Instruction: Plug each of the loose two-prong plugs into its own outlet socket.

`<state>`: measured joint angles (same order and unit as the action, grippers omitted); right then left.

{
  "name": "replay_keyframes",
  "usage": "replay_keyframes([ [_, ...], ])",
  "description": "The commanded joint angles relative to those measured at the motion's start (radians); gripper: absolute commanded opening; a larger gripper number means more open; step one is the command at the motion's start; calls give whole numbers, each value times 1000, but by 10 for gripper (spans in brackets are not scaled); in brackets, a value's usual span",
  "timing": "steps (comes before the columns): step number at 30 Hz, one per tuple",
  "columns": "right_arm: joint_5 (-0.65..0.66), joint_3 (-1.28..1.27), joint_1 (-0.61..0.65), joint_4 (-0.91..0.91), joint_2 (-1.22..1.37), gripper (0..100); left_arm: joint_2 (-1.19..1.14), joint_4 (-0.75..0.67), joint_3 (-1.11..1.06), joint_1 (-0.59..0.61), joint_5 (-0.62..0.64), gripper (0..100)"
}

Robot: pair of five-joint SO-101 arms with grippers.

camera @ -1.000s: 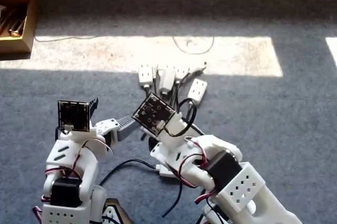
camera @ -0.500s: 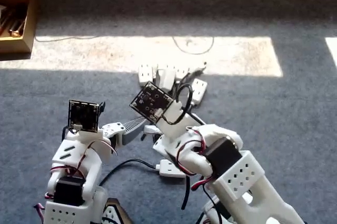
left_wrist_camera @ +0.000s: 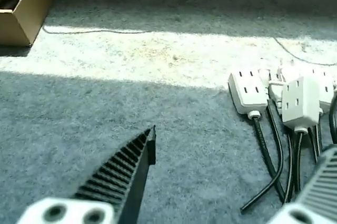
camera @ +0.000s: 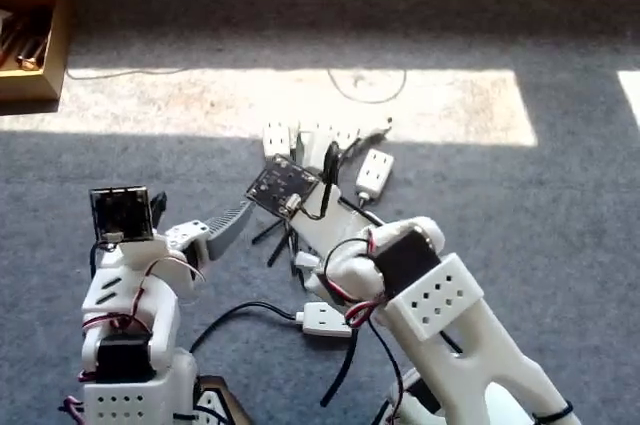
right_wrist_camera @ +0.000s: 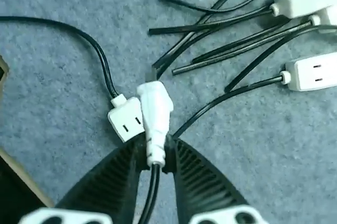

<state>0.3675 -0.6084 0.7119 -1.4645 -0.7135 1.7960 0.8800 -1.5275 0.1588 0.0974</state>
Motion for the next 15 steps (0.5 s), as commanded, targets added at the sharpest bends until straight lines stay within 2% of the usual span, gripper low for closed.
replay_keyframes([
  [1, 41, 54, -35, -88, 81, 5, -1, -8, 44, 65, 28, 449],
  [5, 55, 79, -33, -183, 234, 5, -1, 18, 47, 73, 38, 449],
  [10, 60, 246, -33, -289, 354, 5, 1, 23, 30, 84, 34, 449],
  [15, 259, 351, -18, -297, 364, 5, 10, 18, -42, 232, 31, 449],
])
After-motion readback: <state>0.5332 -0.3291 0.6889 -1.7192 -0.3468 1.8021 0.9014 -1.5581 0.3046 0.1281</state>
